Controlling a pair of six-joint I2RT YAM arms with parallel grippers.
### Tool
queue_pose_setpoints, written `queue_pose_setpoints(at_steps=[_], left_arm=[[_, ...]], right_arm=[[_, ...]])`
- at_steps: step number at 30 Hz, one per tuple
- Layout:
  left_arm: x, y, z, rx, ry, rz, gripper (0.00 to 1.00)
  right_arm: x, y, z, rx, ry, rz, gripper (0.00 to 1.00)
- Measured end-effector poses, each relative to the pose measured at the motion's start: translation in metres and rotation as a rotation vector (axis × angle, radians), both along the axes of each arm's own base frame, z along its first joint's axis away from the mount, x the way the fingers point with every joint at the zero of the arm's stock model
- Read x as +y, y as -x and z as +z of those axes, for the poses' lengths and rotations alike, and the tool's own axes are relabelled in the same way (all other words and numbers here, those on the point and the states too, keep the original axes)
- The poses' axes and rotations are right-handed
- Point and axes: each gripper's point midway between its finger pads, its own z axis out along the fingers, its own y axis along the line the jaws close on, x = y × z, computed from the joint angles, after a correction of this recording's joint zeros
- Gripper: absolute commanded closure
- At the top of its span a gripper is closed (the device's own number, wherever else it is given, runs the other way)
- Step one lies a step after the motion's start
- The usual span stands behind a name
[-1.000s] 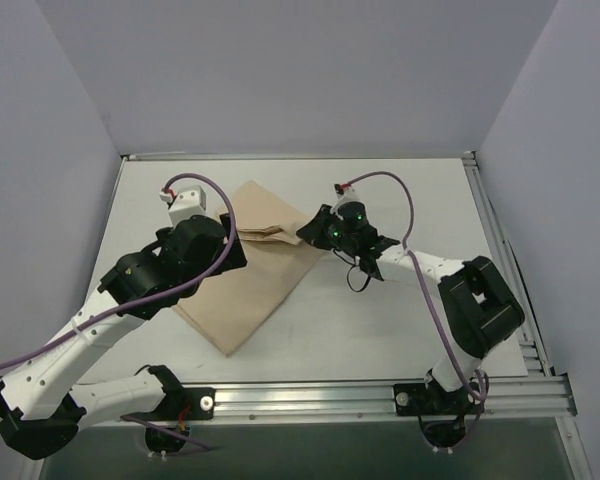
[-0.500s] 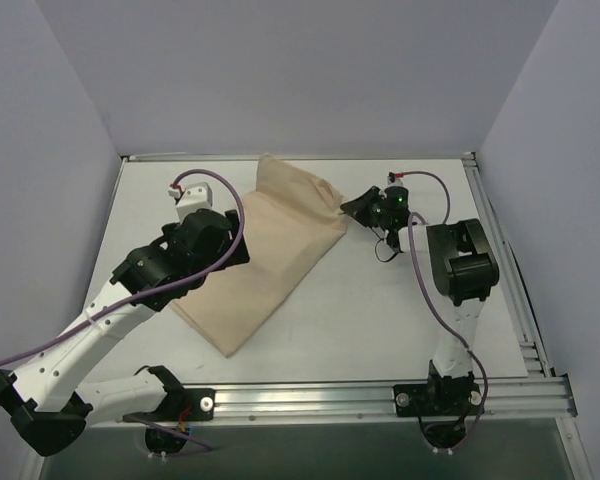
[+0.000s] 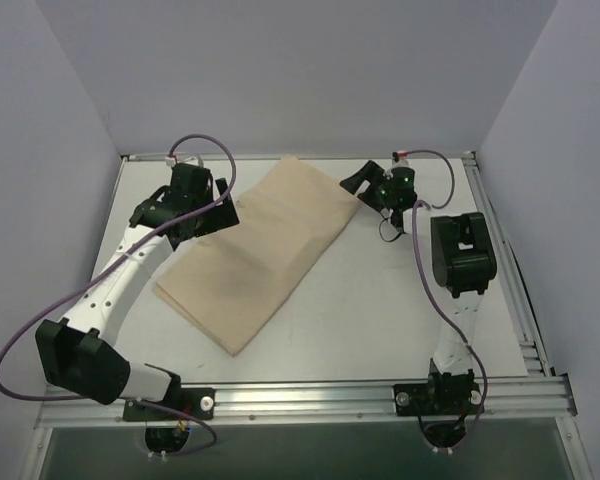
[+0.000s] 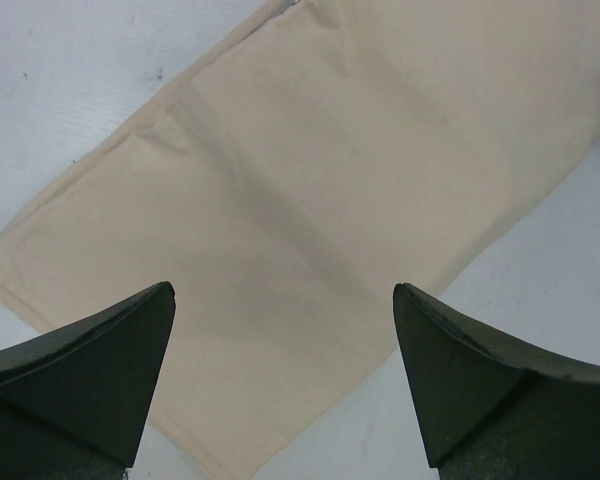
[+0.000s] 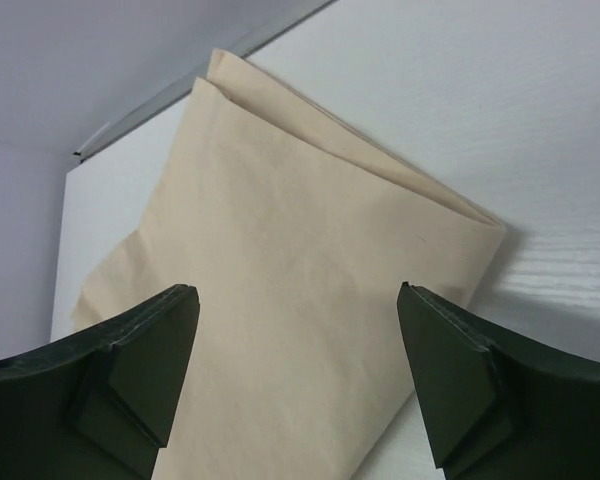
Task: Open and lay out the surgical kit
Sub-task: Open the surgical kit at the center of the board.
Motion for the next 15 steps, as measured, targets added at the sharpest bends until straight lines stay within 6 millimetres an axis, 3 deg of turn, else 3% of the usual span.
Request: queue_pose_setpoints(at_steps=[3, 7, 13, 15], left_arm=[[0.009, -0.031, -0.014, 0.054, 0.002, -0.013, 0.02], [0.023, -0.067, -0.033, 0.105, -0.024, -0.059, 0.01], [0.05, -0.117, -0.042, 0.122, 0.038, -0.144, 0.0], [0.056, -0.124, -0.053, 0.14, 0.043, -0.164, 0.07]], right_arm=[[-0.005, 0.01, -0.002, 0.029, 0.055, 0.005, 0.13], [-0.009, 0.047, 0.012, 0.037, 0.106, 0.029, 0.13], [0.013, 0.1, 0.071, -0.072, 0.113, 0.107, 0.15], [0.022, 0.117, 0.087, -0.107, 0.105, 0.135, 0.15]])
